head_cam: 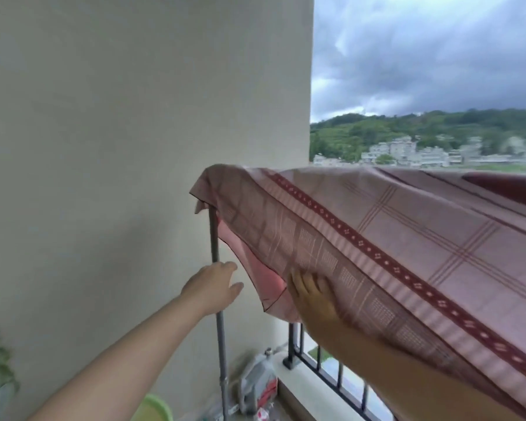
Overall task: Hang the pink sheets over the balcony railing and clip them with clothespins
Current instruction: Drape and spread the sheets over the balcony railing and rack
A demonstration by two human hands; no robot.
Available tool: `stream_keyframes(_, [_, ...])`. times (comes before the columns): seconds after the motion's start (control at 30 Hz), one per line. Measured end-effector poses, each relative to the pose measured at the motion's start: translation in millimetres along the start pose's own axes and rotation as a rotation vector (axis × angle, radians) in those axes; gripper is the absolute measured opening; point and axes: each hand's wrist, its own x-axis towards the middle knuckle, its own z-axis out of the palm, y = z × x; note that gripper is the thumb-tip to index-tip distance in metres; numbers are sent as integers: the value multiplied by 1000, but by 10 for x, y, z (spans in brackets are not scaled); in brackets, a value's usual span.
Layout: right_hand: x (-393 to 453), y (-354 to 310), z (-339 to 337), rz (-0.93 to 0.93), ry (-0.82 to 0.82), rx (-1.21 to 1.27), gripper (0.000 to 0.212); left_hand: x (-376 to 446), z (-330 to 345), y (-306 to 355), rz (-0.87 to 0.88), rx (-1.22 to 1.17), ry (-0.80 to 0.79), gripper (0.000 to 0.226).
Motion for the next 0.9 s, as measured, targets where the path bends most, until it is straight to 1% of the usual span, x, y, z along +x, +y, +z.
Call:
stream_keyframes(0.1, [86,163,49,120,16,32,39,464,265,3,123,-54,-7,37])
stream_keyframes(0.13, [108,269,44,154,8,50,32,603,335,35,188,-59,-15,34])
stream_keyframes(0.23, [10,564,-84,128,-20,64,22,917,524,191,367,-119,-83,28])
stream_keyframes(0.27, [-56,655,-164,163,-20,59,22,991,599,253,419,-154,-97,29])
stream_keyframes(0.3, [-129,732,-263,251,15,80,25,1047,672,315,465,-186,-92,30])
stream_keyframes(0.33, [-211,784,-378,374,3,184,24,1092,743,379,511,-212,-69,32])
stream_keyframes(0.37, [-270,824,-479,500,13,347,23,1112,800,449,558,-236,-39,36])
stream_keyframes(0.4, [-328,874,-545,606,52,461,26,1119,844,519,603,-257,-20,40])
stream_keyframes(0.43, [-375,909,-614,683,82,540,29,1103,875,582,636,-312,-18,45])
stream_keyframes(0.47, [-450,936,-706,748,93,560,30,1066,900,651,671,-392,-34,49])
stream_keyframes(0.5, [-499,976,-815,782,109,538,27,1021,930,706,680,-473,-34,51])
stream_keyframes(0.57, [-617,1026,-1140,825,177,399,24,948,967,770,687,-563,14,54])
stream_keyframes(0.6, [-675,1049,-1343,821,191,332,33,927,978,774,684,-572,52,57])
stream_keyframes(0.63, [-735,1084,-1550,817,181,234,49,908,970,771,678,-591,92,61])
stream_keyframes(0.67, [-783,1148,-1737,825,135,81,65,901,948,781,666,-620,129,68])
stream_keyframes(0.7, [-831,1241,-1902,845,36,-82,76,896,898,804,650,-662,151,76])
stream_keyframes(0.73, [-863,1338,-2043,862,-65,-233,76,900,834,842,635,-712,152,83])
stream_keyframes(0.77, [-872,1425,-2155,875,-133,-351,65,905,763,892,621,-764,137,89])
stream_keyframes(0.8, [-861,1512,-2226,884,-147,-430,45,910,685,947,611,-823,114,94])
stream_keyframes(0.83, [-833,1582,-2279,908,-124,-449,27,910,603,1007,605,-888,89,97])
stream_keyframes(0.87, [-801,1648,-2306,949,-90,-428,18,905,512,1070,595,-961,62,99])
stream_keyframes(0.9, [-768,1701,-2308,999,-71,-381,19,906,415,1133,581,-1042,37,101])
